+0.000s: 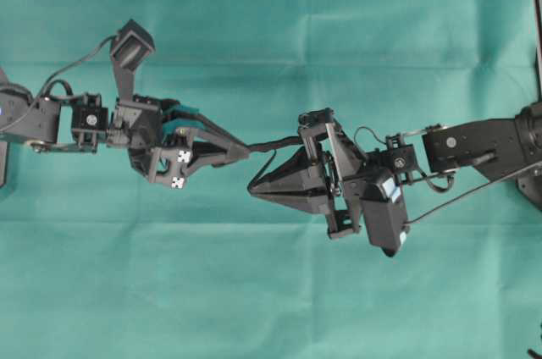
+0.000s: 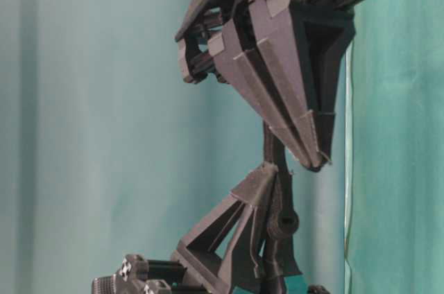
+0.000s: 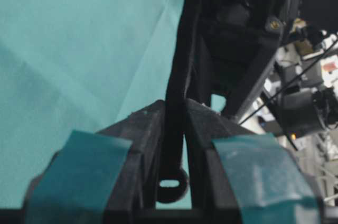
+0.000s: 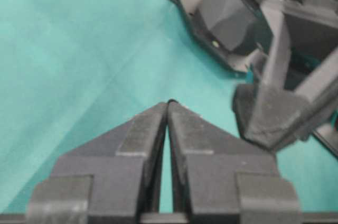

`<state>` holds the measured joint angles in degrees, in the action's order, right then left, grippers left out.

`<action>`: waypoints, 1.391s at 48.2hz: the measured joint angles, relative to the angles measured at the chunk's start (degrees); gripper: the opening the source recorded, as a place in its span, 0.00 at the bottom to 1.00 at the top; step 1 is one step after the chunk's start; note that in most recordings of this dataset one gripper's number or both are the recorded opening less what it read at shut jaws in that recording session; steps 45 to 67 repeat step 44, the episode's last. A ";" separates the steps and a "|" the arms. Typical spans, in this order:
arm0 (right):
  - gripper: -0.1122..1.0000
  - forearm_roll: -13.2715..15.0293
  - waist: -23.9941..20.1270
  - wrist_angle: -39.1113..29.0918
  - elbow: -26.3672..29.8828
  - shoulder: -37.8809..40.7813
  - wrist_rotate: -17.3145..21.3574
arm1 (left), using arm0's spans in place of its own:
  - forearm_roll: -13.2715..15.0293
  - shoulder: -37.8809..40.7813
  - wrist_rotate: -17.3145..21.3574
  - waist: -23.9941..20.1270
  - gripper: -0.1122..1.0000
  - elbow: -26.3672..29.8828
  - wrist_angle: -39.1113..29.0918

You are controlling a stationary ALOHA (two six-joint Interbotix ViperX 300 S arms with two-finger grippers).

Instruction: Peel off the Velcro with your right arm.

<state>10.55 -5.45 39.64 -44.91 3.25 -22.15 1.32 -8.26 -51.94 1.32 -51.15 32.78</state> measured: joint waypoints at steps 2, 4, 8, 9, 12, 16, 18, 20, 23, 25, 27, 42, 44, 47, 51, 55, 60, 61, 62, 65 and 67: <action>0.02 0.26 -0.18 -0.09 0.00 -0.09 0.00 | -0.09 0.00 -0.09 -0.09 0.19 0.00 -0.09; 0.02 0.44 -0.35 0.00 0.00 -0.09 0.00 | 0.00 -0.09 0.00 0.00 0.19 0.00 -0.09; 0.02 0.70 -0.62 -0.09 0.09 0.00 0.00 | -0.09 0.00 0.00 -0.09 0.19 0.09 -0.09; 0.02 0.70 -0.62 -0.09 0.09 0.00 0.00 | 0.00 0.00 -0.09 -0.09 0.19 0.09 0.00; 0.02 0.70 -0.79 -0.09 0.18 0.00 0.00 | -0.09 0.00 0.00 -0.18 0.19 0.09 -0.09; 0.02 0.70 -0.88 -0.53 0.53 0.44 0.26 | -0.09 0.00 0.00 -0.18 0.19 0.09 -0.09; 0.02 0.70 -0.97 -0.88 0.79 0.62 0.18 | -0.09 -0.09 0.00 -0.18 0.19 0.09 -0.09; 0.02 0.70 -0.97 -1.32 1.14 0.88 0.18 | -0.09 -0.09 0.09 -0.18 0.19 0.00 -0.09; 0.02 0.79 -1.32 -2.02 1.67 1.23 0.09 | -0.09 0.00 0.53 -0.18 0.19 0.09 0.00; 0.02 0.97 -1.49 -2.46 2.02 1.41 0.18 | -0.09 0.00 0.97 -0.26 0.19 0.09 -0.09; 0.02 1.05 -1.67 -3.16 2.46 1.67 0.18 | -0.09 0.00 1.32 -0.26 0.19 0.09 0.00; 0.02 1.41 -2.99 -5.19 3.96 2.20 0.18 | -0.09 0.00 2.37 -0.62 0.19 0.09 0.00; 0.02 1.41 -3.16 -5.62 4.13 2.20 0.09 | -0.09 0.00 2.46 -0.62 0.19 0.09 0.00; 0.02 1.41 -3.16 -5.62 4.13 2.20 0.09 | -0.09 0.00 2.46 -0.62 0.19 0.09 0.00; 0.02 1.41 -3.16 -5.62 4.13 2.20 0.09 | -0.09 0.00 2.46 -0.62 0.19 0.09 0.00; 0.02 1.41 -3.16 -5.62 4.13 2.20 0.09 | -0.09 0.00 2.46 -0.62 0.19 0.09 0.00; 0.02 1.41 -3.16 -5.62 4.13 2.20 0.09 | -0.09 0.00 2.46 -0.62 0.19 0.09 0.00; 0.02 1.41 -3.16 -5.62 4.13 2.20 0.09 | -0.09 0.00 2.46 -0.62 0.19 0.09 0.00; 0.02 1.41 -3.16 -5.62 4.13 2.20 0.09 | -0.09 0.00 2.46 -0.62 0.19 0.09 0.00; 0.02 1.41 -3.16 -5.62 4.13 2.20 0.09 | -0.09 0.00 2.46 -0.62 0.19 0.09 0.00; 0.02 1.41 -3.16 -5.62 4.13 2.20 0.09 | -0.09 0.00 2.46 -0.62 0.19 0.09 0.00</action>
